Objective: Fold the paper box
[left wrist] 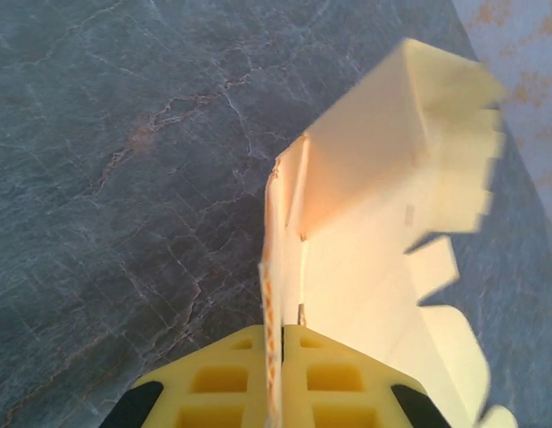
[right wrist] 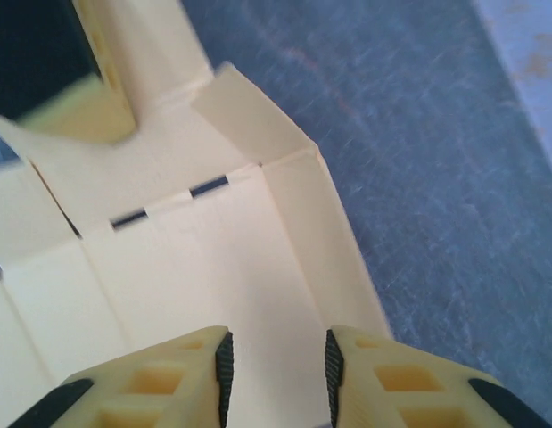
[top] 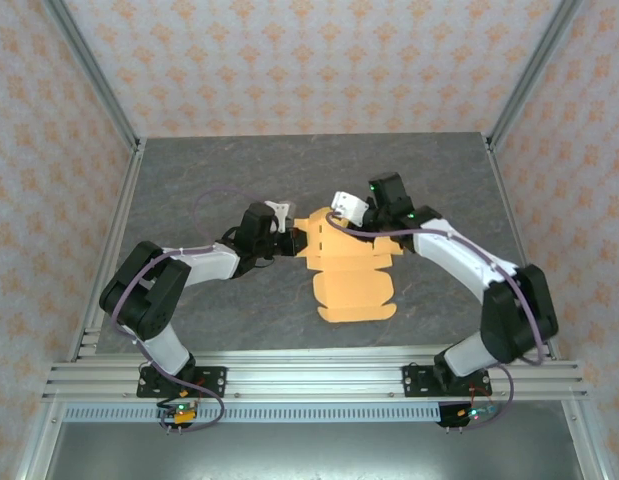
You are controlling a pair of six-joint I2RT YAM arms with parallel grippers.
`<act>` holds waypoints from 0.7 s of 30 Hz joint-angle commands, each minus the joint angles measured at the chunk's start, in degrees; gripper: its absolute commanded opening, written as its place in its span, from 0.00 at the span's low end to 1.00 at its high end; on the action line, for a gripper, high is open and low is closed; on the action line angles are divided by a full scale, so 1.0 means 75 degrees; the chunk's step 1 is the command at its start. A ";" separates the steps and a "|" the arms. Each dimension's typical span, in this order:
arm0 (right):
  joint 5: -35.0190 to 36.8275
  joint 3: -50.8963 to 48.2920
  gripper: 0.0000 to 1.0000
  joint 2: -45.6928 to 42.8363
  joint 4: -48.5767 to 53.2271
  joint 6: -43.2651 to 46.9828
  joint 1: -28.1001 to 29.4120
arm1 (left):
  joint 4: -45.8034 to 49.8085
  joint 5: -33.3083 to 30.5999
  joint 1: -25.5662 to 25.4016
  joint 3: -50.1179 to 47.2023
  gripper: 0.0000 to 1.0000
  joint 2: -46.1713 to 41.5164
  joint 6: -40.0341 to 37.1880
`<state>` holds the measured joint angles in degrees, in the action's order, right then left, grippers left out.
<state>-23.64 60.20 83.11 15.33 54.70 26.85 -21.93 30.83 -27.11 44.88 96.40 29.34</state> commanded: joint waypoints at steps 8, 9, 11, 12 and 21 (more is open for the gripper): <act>-0.0692 -0.0360 0.57 -0.0656 -0.0506 -0.5056 0.0629 | -0.0219 -0.0251 0.0039 0.0217 0.00 -0.0055 0.1545; -0.0649 -0.0331 0.67 -0.0429 -0.0346 -0.5287 0.0857 | -0.0214 -0.0195 0.0044 0.0268 0.00 -0.0025 0.1643; -0.0926 -0.0137 0.71 0.0057 0.0013 -0.5546 0.1141 | -0.0215 -0.0024 0.0051 0.0369 0.00 0.0036 0.1715; -0.0894 -0.0095 0.73 0.0272 0.0038 -0.5772 0.1218 | -0.0231 0.0036 0.0051 0.0413 0.00 0.0089 0.1740; 0.0490 -0.0055 0.78 0.1382 0.0278 -0.7288 0.1361 | -0.0369 0.0236 0.0111 0.0424 0.00 0.0261 0.2279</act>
<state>-23.11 59.35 92.55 16.05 4.82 36.49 -23.53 31.22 -26.83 46.81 97.62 44.16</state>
